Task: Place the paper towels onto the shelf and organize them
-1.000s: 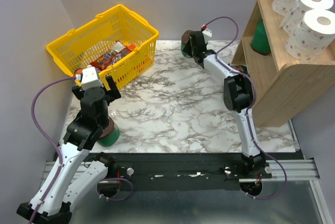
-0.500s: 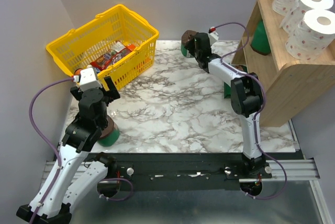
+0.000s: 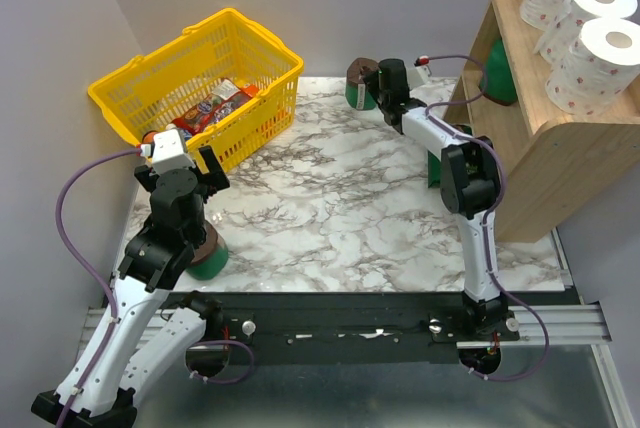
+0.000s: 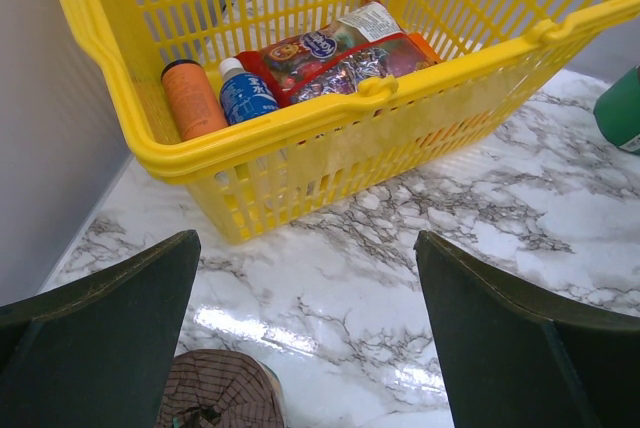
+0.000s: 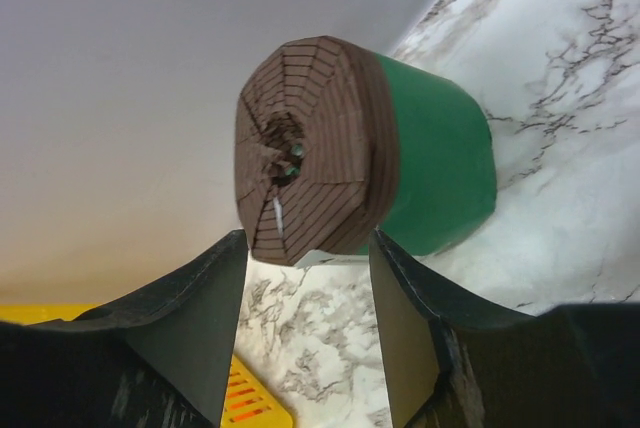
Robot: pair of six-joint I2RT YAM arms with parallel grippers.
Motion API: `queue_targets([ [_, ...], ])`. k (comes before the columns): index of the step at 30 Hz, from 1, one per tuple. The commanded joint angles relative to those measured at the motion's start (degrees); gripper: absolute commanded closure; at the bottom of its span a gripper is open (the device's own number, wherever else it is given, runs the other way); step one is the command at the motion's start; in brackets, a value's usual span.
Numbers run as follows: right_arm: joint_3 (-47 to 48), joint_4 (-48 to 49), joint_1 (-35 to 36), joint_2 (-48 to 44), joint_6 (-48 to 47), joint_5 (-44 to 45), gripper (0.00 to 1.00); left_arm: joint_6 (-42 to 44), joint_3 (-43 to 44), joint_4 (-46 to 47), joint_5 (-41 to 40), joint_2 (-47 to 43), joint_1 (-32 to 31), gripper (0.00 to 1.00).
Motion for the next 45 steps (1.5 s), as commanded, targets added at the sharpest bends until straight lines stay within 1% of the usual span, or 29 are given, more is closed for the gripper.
queue_targets([
  [1,3.1,-2.6,-0.5,3.3,3.4,3.3,0.40,-0.3,-0.3,0.8,-0.1,-0.2,-0.1,0.01],
  [6,5.0,-3.0,-0.5,5.2,3.6,5.2,0.40,-0.5,-0.2,0.9,0.3,0.0,-0.1,0.01],
  [8,5.6,-2.7,-0.5,6.0,3.7,5.1,0.42,-0.4,-0.2,1.0,0.5,-0.1,-0.1,0.01],
  [11,6.3,-2.7,-0.6,6.9,4.5,4.4,0.51,-0.5,-0.2,1.0,0.7,0.1,-0.1,0.01],
  [12,6.4,-2.7,-0.6,7.1,4.7,4.4,0.56,-0.6,-0.2,1.0,0.7,0.0,-0.1,0.01],
  [14,6.4,-2.7,-0.6,7.3,5.7,4.4,0.62,-0.5,-0.2,1.0,0.7,0.0,-0.1,0.01],
  [15,6.5,-2.6,-0.6,7.4,5.7,4.4,0.68,-0.5,-0.2,1.0,0.7,0.0,-0.1,0.01],
  [17,6.6,-2.5,-0.5,7.5,5.7,4.3,0.74,-0.5,-0.2,1.0,0.7,0.1,-0.1,0.01],
  [18,6.3,-2.4,-0.5,7.3,5.8,4.1,0.81,-0.4,-0.2,1.0,0.7,0.0,-0.1,0.01],
  [21,5.0,-1.3,-0.6,6.3,5.9,3.8,0.94,-0.4,-0.2,1.1,0.8,0.1,-0.1,0.01],
  [23,3.6,0.1,-0.6,5.7,5.5,2.9,0.98,-0.4,-0.2,1.0,0.9,0.1,-0.1,0.01],
  [27,0.9,2.3,-0.6,3.6,4.1,0.9,0.99,-0.4,-0.1,1.1,1.1,0.1,-0.1,0.01],
  [30,-1.4,3.6,-0.4,1.1,1.0,-0.6,0.99,-0.4,-0.1,1.1,1.2,0.1,-0.1,0.01],
  [32,-2.9,3.9,0.2,-1.9,-3.0,-0.1,0.99,-0.5,0.0,1.1,1.4,0.1,-0.1,0.01],
  [35,-8.3,5.7,1.2,-5.9,-8.1,1.0,0.99,-0.4,0.0,1.1,1.5,0.1,-0.1,0.01],
  [36,-12.1,6.1,1.4,-9.0,-9.3,0.9,0.99,-0.4,0.0,1.0,1.5,0.1,-0.1,0.01],
  [38,-16.0,6.7,2.6,-11.9,-13.0,0.8,0.99,-0.3,0.0,1.1,1.5,-0.1,-0.1,0.01],
  [39,-17.8,6.8,3.2,-15.2,-14.3,1.0,0.99,-0.3,0.2,1.0,1.4,-0.1,-0.1,0.01],
  [40,-21.7,6.7,4.5,-16.7,-17.6,1.3,0.99,-0.3,0.0,1.0,1.4,-0.5,-0.1,0.01],
  [42,-25.2,4.0,6.3,-20.4,-20.5,2.9,0.99,-0.3,0.0,1.0,1.1,-0.6,-0.1,0.01],
  [43,-28.6,2.4,8.3,-24.0,-23.1,5.1,0.99,-0.2,-0.1,0.8,1.0,-0.7,-0.1,0.01],
  [45,-31.9,-1.4,10.9,-27.2,-27.6,7.6,0.99,-0.2,-0.2,0.9,1.0,-1.0,-0.1,0.01],
])
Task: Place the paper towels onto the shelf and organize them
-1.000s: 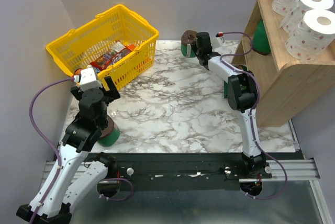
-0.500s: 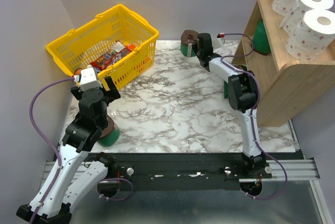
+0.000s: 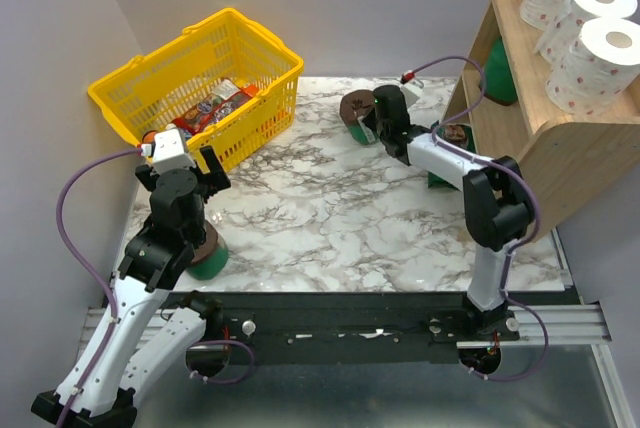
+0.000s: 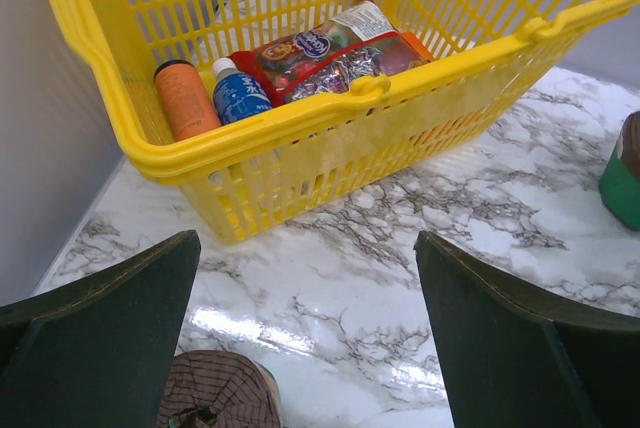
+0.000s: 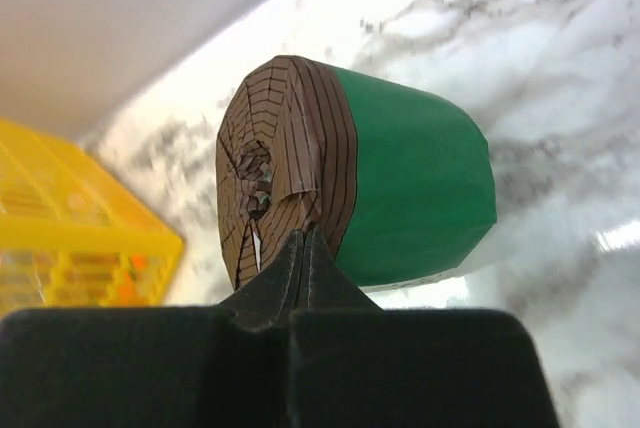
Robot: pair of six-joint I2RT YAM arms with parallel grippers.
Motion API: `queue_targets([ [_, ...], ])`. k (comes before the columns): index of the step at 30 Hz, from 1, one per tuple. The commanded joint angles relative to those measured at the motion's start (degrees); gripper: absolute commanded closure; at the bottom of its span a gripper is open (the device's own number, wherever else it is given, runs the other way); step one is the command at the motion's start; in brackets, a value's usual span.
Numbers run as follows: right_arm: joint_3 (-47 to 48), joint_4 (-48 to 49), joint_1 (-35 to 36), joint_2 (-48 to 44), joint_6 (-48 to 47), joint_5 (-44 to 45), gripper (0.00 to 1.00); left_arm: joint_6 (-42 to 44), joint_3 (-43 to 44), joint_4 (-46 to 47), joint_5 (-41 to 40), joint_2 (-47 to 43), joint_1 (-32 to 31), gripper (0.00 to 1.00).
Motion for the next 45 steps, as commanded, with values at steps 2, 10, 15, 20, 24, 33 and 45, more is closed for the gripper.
queue_targets([
  [2,-9.4,-10.4,9.7,-12.1,-18.6,12.1,0.99,-0.3,-0.3,0.9,0.1,-0.8,-0.2,0.01],
  [10,-11.0,-19.3,21.8,-14.4,-36.2,13.2,0.81,-0.3,-0.3,0.6,-1.1,-0.9,-0.6,0.01],
  [15,-11.7,-19.0,22.3,-21.7,-36.9,-4.0,0.43,-0.3,-0.5,0.7,-1.6,0.1,-0.7,0.01],
  [20,-15.6,-19.0,20.4,-27.4,-36.0,-12.0,0.34,0.7,-1.0,1.2,-0.3,1.4,-2.5,0.01],
  [24,-13.5,-19.4,13.4,-25.5,-36.5,-22.8,0.32,2.2,-0.6,1.4,4.4,4.4,-4.4,0.01],
  [33,0.8,-30.7,3.8,-11.3,-42.9,-39.4,0.20,3.3,-1.9,2.5,2.4,4.1,-6.4,0.01],
  [45,12.2,-38.1,-0.5,0.6,-51.0,-49.8,0.04,3.6,-2.1,2.5,-0.2,2.7,-6.6,0.01],
])
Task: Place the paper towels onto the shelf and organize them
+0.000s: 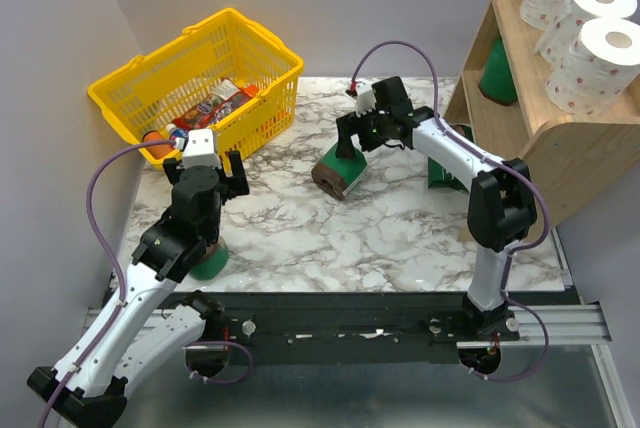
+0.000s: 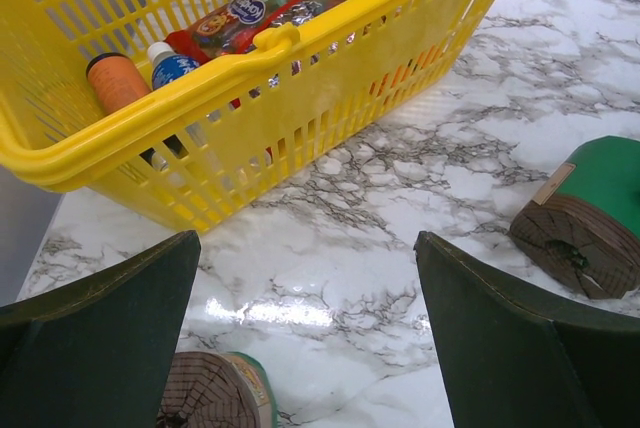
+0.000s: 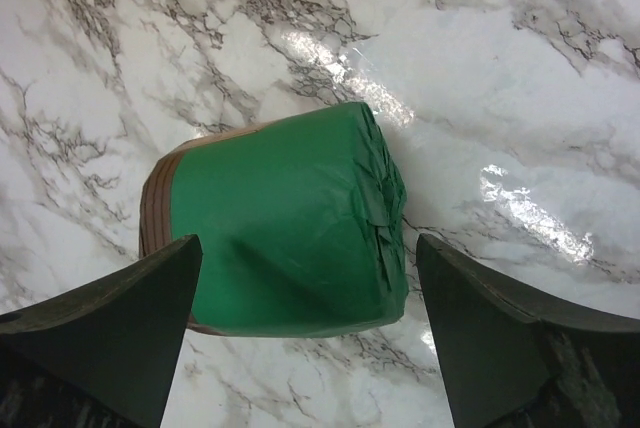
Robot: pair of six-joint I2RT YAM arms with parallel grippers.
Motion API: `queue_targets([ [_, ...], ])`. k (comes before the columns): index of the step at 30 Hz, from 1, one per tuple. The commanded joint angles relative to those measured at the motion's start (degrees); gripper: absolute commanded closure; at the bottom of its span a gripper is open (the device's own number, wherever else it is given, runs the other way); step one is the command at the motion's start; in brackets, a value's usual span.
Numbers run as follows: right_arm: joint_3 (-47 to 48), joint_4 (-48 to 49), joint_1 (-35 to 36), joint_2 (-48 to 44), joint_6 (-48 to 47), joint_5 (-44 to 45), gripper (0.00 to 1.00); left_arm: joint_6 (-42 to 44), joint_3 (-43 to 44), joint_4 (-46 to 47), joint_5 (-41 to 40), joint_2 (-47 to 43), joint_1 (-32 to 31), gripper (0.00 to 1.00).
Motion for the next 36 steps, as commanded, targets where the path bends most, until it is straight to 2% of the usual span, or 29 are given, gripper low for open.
queue_targets([
  [1,4.1,-6.7,-0.8,4.1,-5.6,-7.1,0.05,0.5,-0.7,1.1,-2.4,-0.8,-0.2,0.01],
  [3,4.4,-7.4,-0.8,4.9,-6.0,-9.3,0.06,0.5,-0.7,1.1,-2.6,-0.8,-0.2,0.01],
  [8,3.2,-6.9,-0.4,4.4,-6.2,-12.4,0.19,0.5,-0.7,1.2,-3.4,-1.4,-0.2,0.01],
  [10,0.4,-5.8,1.1,2.0,-5.9,-9.4,0.26,0.5,-0.6,1.3,-3.7,-1.4,-0.2,0.01],
  [12,-2.5,-3.8,2.8,-0.5,-5.2,-1.9,0.33,0.5,-0.5,1.3,-3.9,-1.5,-0.2,0.01],
  [13,-5.0,-3.3,4.8,-2.7,-3.8,1.1,0.41,0.5,-0.4,1.1,-4.1,-1.6,-0.2,0.01],
  [14,-6.6,-2.0,6.0,-4.2,-3.5,5.9,0.43,0.5,-0.3,1.1,-4.4,-1.7,-0.2,0.01],
  [16,-10.2,-0.6,11.1,-8.1,-2.0,12.9,0.44,0.4,-0.2,1.0,-4.7,-2.1,-0.2,0.01],
  [17,-12.7,0.4,13.4,-9.1,-2.1,19.4,0.43,0.4,-0.3,0.9,-4.9,-2.3,-0.2,0.01],
  [20,-14.3,0.7,21.7,-11.1,-1.4,31.2,0.43,0.2,-0.4,1.1,-5.2,-3.1,-0.2,0.01],
  [23,-13.6,-0.1,28.2,-11.4,0.9,37.0,0.43,-0.2,-0.3,0.8,-5.8,-3.7,-0.2,0.01],
  [26,-12.7,-2.2,33.1,-11.5,5.0,40.5,0.43,-0.5,-0.3,0.4,-7.3,-4.7,-0.2,0.01],
  [31,-11.0,-2.9,39.2,-12.4,3.8,43.6,0.43,-1.0,-1.2,1.0,-10.0,-7.9,-0.2,0.01],
  [36,-9.4,-4.8,40.6,-12.8,5.0,42.3,0.37,-1.1,-2.1,2.3,-11.3,-10.4,-0.2,0.01],
])
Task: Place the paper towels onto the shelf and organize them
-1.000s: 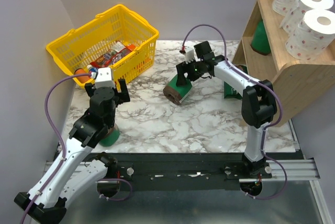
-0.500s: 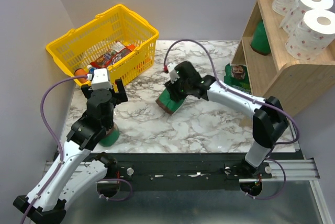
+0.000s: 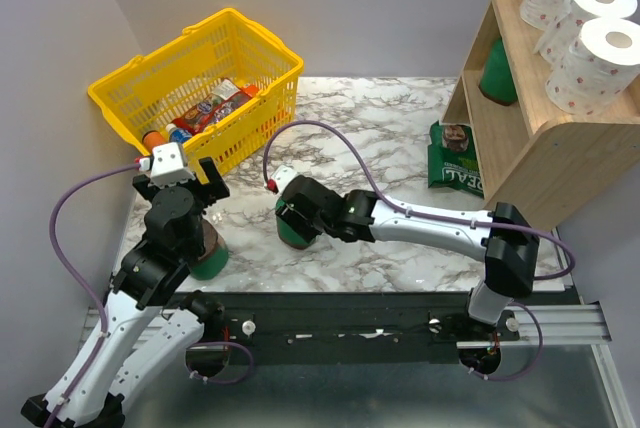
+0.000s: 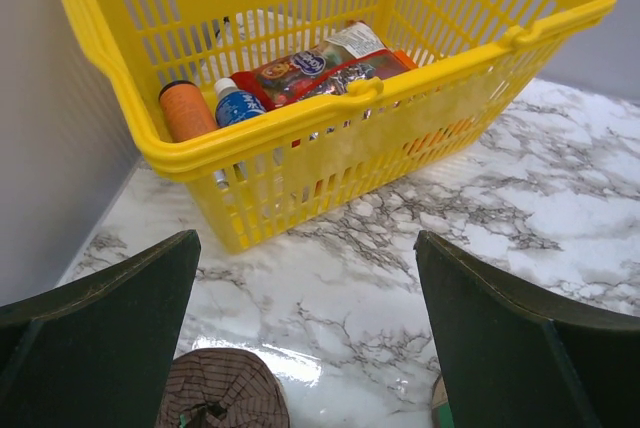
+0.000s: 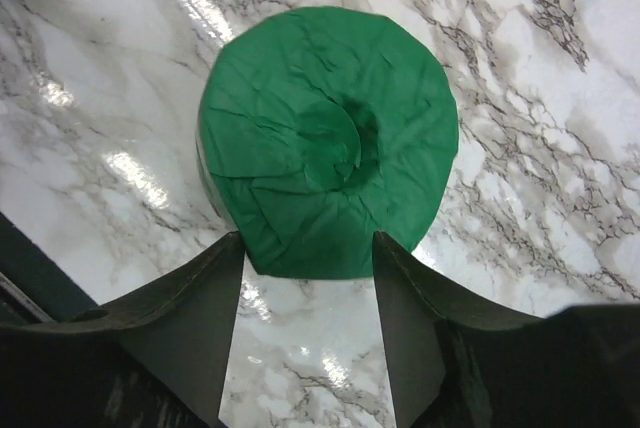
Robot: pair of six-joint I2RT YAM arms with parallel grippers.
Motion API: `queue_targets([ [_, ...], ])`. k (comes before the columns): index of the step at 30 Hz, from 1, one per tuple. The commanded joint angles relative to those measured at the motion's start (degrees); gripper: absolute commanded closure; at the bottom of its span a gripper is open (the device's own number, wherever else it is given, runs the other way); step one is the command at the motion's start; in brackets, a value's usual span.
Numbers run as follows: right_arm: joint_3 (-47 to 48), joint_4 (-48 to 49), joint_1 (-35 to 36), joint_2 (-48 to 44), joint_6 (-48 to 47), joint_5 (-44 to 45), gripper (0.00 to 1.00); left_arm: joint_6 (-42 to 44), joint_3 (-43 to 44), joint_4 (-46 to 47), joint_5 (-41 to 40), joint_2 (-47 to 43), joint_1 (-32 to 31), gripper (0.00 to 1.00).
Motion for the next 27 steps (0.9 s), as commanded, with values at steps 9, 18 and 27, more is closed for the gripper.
queue_targets([
  [9,3.8,-0.7,2.1,-1.7,2.0,-6.2,0.28,-1.0,-1.1,2.3,-4.5,-2.4,-0.2,0.01],
  [18,8.4,-0.5,2.2,5.3,1.9,-5.1,0.25,-1.0,-1.1,2.4,-3.9,-2.1,-0.2,0.01],
  [27,10.7,-1.0,2.1,11.0,2.1,-3.3,0.27,-0.8,-1.0,2.4,-3.6,-2.0,-0.2,0.01],
])
